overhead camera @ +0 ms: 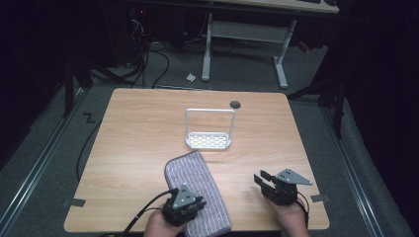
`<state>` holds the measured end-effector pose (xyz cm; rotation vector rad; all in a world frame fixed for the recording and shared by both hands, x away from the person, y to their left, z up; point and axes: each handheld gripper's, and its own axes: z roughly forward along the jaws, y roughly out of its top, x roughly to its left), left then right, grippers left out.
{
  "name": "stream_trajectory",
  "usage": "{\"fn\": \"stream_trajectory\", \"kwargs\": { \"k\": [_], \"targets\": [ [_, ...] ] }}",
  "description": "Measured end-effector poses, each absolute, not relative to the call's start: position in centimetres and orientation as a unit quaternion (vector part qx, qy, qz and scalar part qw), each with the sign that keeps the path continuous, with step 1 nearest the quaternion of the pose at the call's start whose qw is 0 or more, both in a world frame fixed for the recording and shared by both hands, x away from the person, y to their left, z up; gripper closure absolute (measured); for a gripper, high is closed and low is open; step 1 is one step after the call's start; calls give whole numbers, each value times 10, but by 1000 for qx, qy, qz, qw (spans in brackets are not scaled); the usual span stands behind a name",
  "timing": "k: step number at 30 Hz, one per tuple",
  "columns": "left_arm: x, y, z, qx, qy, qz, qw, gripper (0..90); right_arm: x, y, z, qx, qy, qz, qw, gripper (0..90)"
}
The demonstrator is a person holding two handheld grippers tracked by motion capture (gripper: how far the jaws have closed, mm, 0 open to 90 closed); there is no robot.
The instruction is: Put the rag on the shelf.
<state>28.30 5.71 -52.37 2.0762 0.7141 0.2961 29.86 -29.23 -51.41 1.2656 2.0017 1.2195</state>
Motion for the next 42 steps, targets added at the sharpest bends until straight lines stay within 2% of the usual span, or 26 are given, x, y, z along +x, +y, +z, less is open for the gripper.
{"fn": "stream_trajectory", "kwargs": {
  "k": [1, 2, 4, 6, 7, 8, 11, 12, 14, 16, 21, 30, 31, 32, 33, 34, 36, 38, 40, 42],
  "targets": [
    [283, 57, -524, 838, 288, 120, 447, 749, 299, -292, -514, 462, 730, 445, 237, 681],
    [288, 67, -525, 832, 308, 135, 441, 756, 304, -280, -509, 447, 740, 448, 227, 745],
    [301, 91, -532, 816, 361, 124, 434, 792, 311, -266, -504, 432, 749, 452, 221, 810],
    [303, 95, -534, 814, 372, 118, 431, 841, 319, -249, -504, 419, 758, 453, 212, 864],
    [305, 96, -537, 820, 374, 121, 416, 869, 319, -249, -504, 419, 758, 453, 212, 864],
    [309, 96, -541, 820, 378, 126, 410, 887, 328, -229, -507, 405, 771, 451, 197, 895],
    [313, 92, -541, 812, 390, 123, 416, 890, 339, -194, -513, 381, 796, 443, 159, 895],
    [313, 92, -541, 812, 390, 123, 416, 889, 339, -194, -513, 381, 796, 443, 159, 895],
    [317, 92, -542, 814, 383, 125, 419, 887, 347, -158, -521, 355, 823, 416, 153, 894],
    [320, 90, -543, 814, 381, 122, 422, 884, 351, -148, -526, 354, 835, 391, 159, 899],
    [319, 85, -544, 812, 381, 97, 432, 873, 347, -156, -536, 364, 839, 374, 152, 900],
    [291, 48, -542, 852, 294, 90, 423, 824, 295, -204, -537, 377, 833, 379, 141, 891],
    [289, 45, -541, 855, 287, 89, 422, 779, 288, -211, -536, 378, 831, 384, 138, 848],
    [287, 43, -540, 857, 280, 91, 422, 779, 288, -211, -536, 378, 831, 384, 138, 848],
    [288, 44, -538, 854, 280, 99, 426, 708, 285, -216, -532, 378, 820, 406, 141, 774],
    [291, 45, -536, 851, 286, 113, 425, 680, 285, -219, -529, 382, 811, 417, 149, 738],
    [294, 47, -534, 846, 292, 132, 426, 655, 286, -221, -526, 390, 802, 426, 154, 714],
    [306, 53, -530, 827, 316, 150, 441, 587, 291, -228, -524, 401, 784, 445, 161, 656],
    [317, 55, -529, 815, 339, 155, 445, 509, 297, -237, -527, 410, 774, 453, 166, 638],
    [330, 54, -531, 811, 356, 149, 439, 487, 300, -244, -529, 414, 769, 453, 177, 631]
  ]
}}
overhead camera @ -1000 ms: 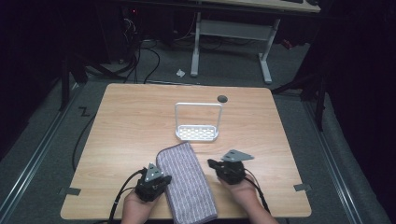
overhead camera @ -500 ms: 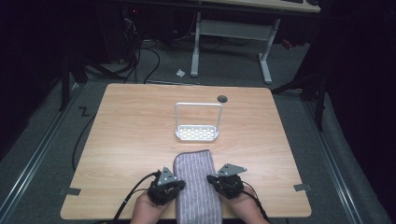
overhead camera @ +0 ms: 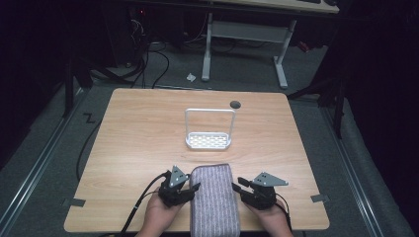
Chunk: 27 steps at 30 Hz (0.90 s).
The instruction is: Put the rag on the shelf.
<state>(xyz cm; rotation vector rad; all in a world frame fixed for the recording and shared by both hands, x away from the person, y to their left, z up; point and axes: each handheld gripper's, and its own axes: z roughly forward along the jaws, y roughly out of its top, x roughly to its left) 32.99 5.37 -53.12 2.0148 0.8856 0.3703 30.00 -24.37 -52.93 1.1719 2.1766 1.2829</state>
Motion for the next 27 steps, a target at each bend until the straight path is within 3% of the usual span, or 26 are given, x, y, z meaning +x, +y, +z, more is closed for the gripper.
{"fn": "stream_trajectory", "kwargs": {
  "k": [7, 16, 17, 27],
  "targets": [
    [363, 39, -542, 800, 406, 142, 418, 494, 303, -253, -532, 417, 757, 461, 201, 592],
    [365, 34, -542, 797, 412, 143, 418, 640, 305, -244, -527, 420, 761, 447, 212, 552],
    [366, 35, -542, 797, 410, 136, 422, 690, 309, -242, -528, 431, 761, 440, 203, 545],
    [370, 39, -543, 794, 412, 106, 434, 773, 348, -216, -529, 458, 764, 409, 197, 531]
  ]
}}
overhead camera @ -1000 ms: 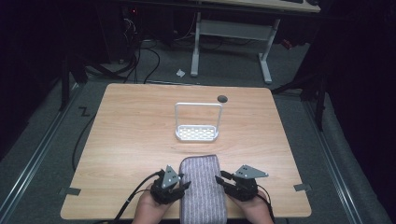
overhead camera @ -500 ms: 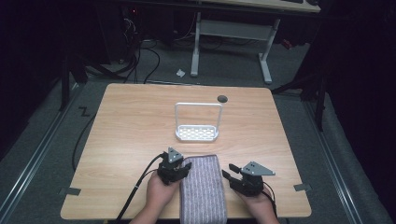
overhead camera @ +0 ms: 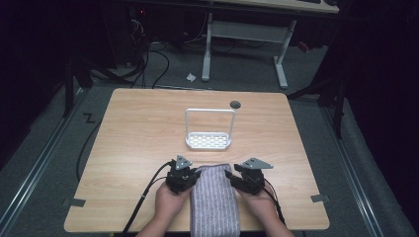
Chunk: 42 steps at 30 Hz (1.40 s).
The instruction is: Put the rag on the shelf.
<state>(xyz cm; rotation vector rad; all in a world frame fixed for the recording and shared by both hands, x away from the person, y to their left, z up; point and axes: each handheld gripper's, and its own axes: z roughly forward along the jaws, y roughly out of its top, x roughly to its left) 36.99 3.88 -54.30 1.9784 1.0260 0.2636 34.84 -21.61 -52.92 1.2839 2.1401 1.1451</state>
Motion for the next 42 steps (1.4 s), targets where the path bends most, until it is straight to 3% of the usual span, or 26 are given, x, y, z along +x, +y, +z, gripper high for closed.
{"fn": "stream_trajectory", "kwargs": {
  "k": [11, 12, 21, 34, 42],
  "targets": [
    [370, 40, -543, 794, 410, 98, 438, 766, 366, -206, -537, 471, 783, 364, 181, 559],
    [370, 39, -543, 795, 410, 99, 437, 766, 364, -204, -537, 469, 784, 363, 183, 632],
    [366, 38, -543, 799, 406, 111, 429, 784, 361, -201, -537, 457, 791, 369, 170, 829],
    [342, 40, -538, 772, 395, 141, 477, 792, 324, -203, -529, 421, 757, 433, 250, 845],
    [326, 36, -530, 748, 378, 195, 509, 794, 311, -204, -521, 412, 727, 465, 290, 844]
  ]
}}
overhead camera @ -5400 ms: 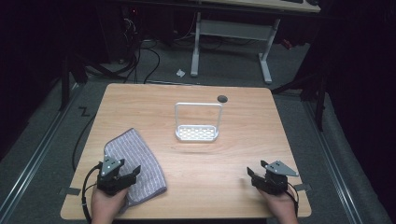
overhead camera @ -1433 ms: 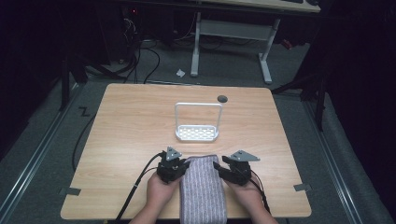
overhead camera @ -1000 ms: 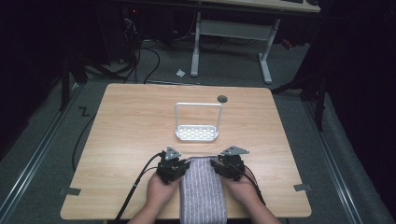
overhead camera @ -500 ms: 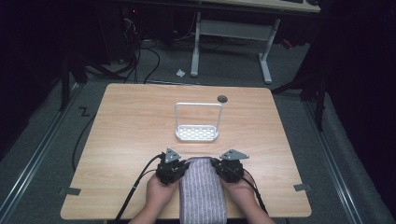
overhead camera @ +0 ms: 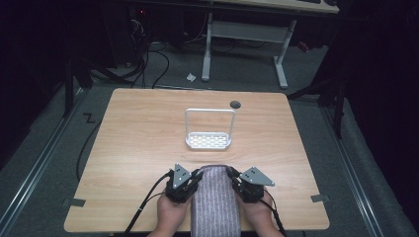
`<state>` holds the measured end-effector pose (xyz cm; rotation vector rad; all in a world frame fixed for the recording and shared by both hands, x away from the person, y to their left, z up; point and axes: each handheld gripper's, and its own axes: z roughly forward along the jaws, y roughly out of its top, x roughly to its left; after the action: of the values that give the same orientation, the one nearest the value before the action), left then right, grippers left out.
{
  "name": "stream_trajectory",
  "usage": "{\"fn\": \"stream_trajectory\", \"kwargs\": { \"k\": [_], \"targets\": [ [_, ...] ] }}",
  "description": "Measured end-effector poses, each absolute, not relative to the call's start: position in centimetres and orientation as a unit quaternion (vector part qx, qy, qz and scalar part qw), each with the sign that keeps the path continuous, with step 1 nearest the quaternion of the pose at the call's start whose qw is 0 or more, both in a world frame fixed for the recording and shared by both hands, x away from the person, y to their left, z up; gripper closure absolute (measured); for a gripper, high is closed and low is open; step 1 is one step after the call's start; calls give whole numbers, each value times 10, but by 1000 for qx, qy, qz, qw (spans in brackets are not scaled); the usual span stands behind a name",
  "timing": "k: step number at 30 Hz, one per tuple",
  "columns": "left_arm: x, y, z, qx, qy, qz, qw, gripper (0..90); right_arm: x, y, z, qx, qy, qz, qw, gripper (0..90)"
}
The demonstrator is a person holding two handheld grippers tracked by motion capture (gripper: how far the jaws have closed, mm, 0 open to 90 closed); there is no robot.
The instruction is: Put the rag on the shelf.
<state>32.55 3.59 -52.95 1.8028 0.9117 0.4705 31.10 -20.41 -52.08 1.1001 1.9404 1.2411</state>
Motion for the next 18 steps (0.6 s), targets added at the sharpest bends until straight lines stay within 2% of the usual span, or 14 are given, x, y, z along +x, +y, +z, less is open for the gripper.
{"fn": "stream_trajectory", "kwargs": {
  "k": [18],
  "targets": [
    [308, 37, -478, 704, 339, 258, 568, 795, 301, -204, -484, 386, 683, 516, 343, 844]
  ]
}}
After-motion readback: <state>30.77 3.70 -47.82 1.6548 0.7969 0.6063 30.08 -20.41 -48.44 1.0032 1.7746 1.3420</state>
